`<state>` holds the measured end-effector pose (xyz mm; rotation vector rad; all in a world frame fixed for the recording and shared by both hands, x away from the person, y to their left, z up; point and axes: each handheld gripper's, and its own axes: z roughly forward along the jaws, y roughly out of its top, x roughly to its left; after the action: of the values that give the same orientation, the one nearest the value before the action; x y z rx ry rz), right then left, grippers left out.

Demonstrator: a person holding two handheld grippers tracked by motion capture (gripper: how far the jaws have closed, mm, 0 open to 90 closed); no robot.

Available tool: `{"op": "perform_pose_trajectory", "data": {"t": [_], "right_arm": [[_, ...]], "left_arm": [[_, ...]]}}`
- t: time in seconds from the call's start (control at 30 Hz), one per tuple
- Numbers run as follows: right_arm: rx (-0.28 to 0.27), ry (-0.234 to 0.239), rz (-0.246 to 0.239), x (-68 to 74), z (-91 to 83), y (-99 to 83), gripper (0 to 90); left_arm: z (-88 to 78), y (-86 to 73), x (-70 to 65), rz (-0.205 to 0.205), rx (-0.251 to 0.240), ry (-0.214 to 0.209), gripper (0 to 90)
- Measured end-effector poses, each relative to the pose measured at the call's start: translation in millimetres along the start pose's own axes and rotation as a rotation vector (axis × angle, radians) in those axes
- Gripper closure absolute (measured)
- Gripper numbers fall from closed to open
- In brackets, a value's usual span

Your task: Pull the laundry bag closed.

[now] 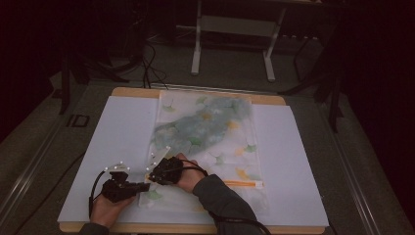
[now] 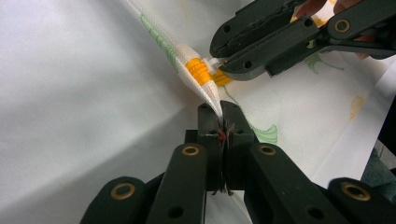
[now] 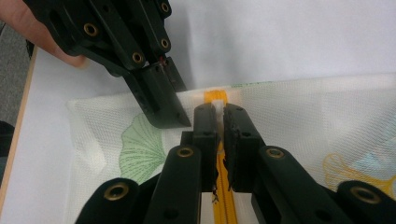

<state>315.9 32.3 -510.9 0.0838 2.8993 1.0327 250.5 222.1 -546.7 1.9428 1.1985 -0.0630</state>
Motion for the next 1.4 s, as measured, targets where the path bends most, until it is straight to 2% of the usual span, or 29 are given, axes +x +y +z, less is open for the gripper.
{"op": "perform_pose_trajectory", "data": {"t": [0.83,1.4], "right_arm": [[0.029,0.004,0.025,-2.2,8.7,-12.2,84.7],[0.071,-0.018,0.005,-0.5,7.0,-13.5,85.0]], "left_arm": [[-3.5,-0.1,1.4,0.013,-0.027,0.015,88.9],[-7.0,-0.4,2.9,0.013,-0.052,0.014,88.9]]}}
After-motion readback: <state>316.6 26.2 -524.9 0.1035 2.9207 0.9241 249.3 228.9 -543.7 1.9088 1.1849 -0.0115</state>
